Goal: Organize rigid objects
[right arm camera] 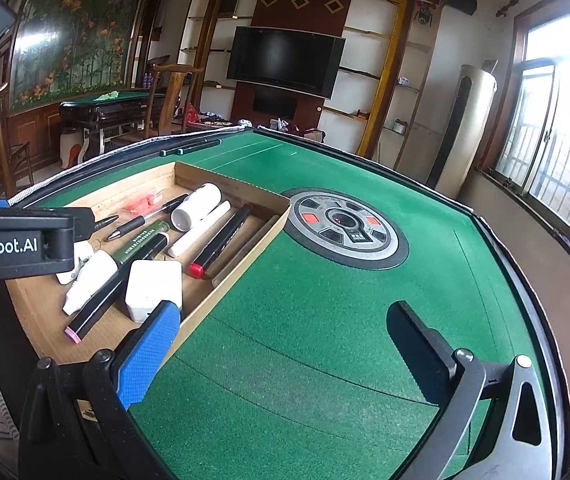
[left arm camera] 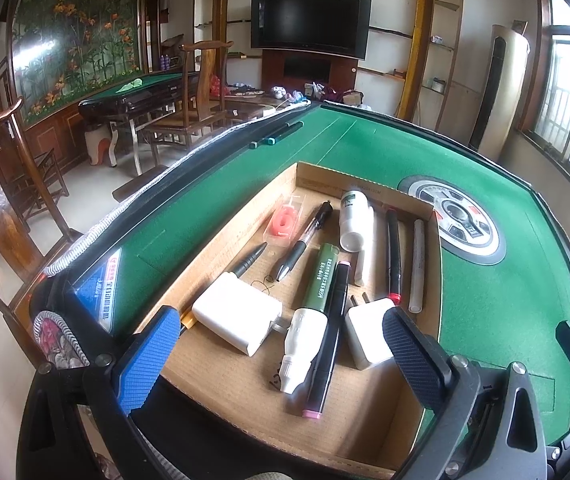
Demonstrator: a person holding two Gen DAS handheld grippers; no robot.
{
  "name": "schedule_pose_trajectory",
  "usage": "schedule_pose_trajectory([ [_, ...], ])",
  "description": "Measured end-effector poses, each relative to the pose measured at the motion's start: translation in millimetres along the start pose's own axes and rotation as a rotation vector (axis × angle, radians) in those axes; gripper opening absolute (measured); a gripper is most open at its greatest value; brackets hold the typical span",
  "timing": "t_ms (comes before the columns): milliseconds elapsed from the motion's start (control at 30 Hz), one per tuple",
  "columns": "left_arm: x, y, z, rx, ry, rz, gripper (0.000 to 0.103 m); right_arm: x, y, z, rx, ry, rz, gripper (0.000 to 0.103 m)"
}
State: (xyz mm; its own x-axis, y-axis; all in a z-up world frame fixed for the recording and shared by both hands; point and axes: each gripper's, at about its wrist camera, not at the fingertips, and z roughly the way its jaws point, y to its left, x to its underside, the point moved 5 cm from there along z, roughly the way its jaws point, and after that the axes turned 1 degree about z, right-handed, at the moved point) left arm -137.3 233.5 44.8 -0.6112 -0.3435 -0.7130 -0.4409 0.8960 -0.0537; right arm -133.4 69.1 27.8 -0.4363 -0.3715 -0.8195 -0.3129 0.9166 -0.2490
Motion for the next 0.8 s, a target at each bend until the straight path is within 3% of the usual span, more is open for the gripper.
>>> schedule_pose_trajectory([
  [467, 2, 5, -1, 0.006, 0.001, -0.012, 0.102, -18, 2, 9, 0.098, 0.040, -0.119, 0.103],
  [800, 3, 6, 2, -0.008, 0.009, -0.013, 0.102, -10, -3, 2, 0.065, 0.051, -0.081, 0.103],
])
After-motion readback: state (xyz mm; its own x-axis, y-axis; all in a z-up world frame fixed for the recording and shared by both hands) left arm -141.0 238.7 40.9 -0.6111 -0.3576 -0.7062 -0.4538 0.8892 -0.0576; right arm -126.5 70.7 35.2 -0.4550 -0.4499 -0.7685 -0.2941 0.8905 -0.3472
